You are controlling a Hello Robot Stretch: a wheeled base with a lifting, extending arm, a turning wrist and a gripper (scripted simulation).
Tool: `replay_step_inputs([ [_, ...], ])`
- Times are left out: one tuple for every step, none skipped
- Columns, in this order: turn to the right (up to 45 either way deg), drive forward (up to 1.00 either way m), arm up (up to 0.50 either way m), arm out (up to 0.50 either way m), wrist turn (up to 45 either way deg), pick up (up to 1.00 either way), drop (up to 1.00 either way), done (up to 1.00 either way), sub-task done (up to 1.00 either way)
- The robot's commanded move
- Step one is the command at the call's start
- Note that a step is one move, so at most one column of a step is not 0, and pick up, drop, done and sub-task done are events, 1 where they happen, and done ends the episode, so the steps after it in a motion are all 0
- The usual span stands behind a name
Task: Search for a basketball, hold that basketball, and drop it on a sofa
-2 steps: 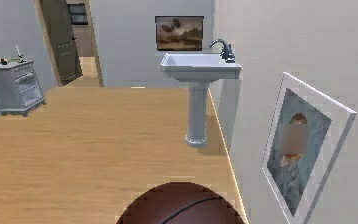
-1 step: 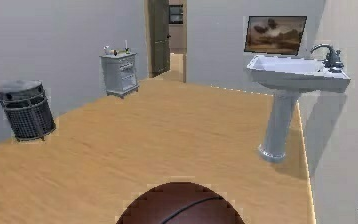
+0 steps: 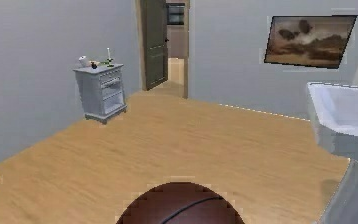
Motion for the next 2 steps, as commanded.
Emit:
replay_step_inputs([
  [-3.0, 0.00, 0.00, 0.00, 0.0, 0.00, 0.00, 0.00, 0.00],
  [0.0, 1.00, 0.00, 0.00, 0.0, 0.00, 0.00, 0.00, 0.00],
])
